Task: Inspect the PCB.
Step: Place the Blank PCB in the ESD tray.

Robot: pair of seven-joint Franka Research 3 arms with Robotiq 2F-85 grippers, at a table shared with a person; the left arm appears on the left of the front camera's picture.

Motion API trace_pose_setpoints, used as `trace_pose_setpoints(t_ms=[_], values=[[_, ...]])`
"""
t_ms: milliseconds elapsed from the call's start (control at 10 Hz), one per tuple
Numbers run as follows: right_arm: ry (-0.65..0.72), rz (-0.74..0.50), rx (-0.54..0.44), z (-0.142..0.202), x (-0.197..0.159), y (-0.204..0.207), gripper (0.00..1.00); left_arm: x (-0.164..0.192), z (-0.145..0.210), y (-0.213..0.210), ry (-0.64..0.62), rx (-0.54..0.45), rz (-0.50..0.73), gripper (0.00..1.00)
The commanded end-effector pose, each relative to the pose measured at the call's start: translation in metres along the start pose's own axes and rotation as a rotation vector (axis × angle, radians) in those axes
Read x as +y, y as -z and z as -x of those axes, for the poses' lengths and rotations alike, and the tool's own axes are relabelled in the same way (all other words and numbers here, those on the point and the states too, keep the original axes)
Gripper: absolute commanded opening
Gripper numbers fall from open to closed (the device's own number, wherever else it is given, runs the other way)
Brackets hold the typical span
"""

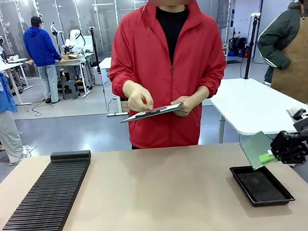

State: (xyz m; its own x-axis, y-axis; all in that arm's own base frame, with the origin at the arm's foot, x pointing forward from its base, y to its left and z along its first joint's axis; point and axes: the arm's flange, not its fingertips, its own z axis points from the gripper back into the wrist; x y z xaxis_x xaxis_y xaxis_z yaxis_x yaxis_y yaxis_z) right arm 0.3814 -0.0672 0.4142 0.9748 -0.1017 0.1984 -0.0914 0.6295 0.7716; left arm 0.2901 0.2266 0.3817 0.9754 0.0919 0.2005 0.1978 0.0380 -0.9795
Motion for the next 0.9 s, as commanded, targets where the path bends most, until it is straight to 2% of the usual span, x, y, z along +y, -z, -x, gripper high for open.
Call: trace_pose_setpoints(t_ms=[0,200,400,800], values=[[-0.002,0.035,0.005,-0.009,-0.023,0.024,0.03,-0.002,0.002,-0.001,-0.006,0.005,-0.006,1.0],[0.015,0.065,0.064,-0.021,-0.054,0.045,0.03,-0.002,0.002,-0.001,-0.006,0.005,-0.006,1.0],[-0.002,0.094,0.039,-0.031,-0.073,0.056,0.03,-0.002,0.002,-0.001,-0.006,0.005,-0.006,1.0],[0.023,0.129,0.067,-0.04,-0.094,0.065,0.03,-0.002,0.002,-0.001,-0.006,0.005,-0.006,1.0]])
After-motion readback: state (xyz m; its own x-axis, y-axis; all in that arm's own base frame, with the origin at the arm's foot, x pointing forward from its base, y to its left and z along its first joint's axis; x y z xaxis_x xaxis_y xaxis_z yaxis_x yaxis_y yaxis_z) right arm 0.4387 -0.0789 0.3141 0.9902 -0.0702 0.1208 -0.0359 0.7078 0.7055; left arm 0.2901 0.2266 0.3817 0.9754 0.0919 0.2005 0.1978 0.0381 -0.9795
